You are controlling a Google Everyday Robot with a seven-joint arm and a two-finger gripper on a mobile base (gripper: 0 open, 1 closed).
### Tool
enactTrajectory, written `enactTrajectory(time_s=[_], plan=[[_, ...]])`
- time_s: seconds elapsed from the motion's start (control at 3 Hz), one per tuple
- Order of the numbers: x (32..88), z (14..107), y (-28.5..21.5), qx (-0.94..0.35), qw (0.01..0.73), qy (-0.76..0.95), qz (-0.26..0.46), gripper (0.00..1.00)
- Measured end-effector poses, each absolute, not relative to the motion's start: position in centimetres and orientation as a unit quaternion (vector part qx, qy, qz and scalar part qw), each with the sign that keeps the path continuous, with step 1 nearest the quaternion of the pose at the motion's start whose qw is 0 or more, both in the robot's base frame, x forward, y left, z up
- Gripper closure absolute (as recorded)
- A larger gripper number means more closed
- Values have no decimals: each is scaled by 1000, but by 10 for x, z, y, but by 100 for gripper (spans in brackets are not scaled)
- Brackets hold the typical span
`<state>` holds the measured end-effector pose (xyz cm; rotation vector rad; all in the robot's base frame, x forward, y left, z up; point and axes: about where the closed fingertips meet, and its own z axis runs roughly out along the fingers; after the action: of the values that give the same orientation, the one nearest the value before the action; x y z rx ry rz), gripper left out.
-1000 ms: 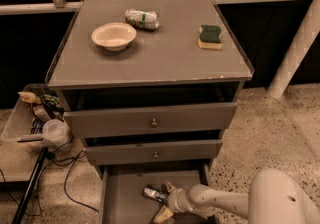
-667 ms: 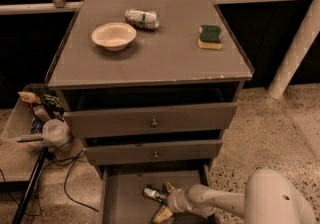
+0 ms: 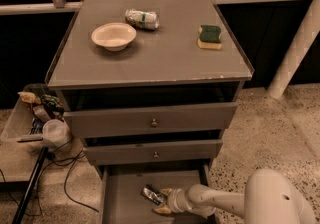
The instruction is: Pick redbull can from bottom drawer and place on counter
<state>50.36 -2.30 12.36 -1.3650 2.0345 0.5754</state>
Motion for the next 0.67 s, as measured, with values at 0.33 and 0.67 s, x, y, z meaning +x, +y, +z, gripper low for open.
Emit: enactTrajectory(time_s=[0.33, 0.67], plan=[[504, 124, -23, -516, 307, 769, 218, 65], [503, 124, -23, -516, 307, 769, 218, 88]])
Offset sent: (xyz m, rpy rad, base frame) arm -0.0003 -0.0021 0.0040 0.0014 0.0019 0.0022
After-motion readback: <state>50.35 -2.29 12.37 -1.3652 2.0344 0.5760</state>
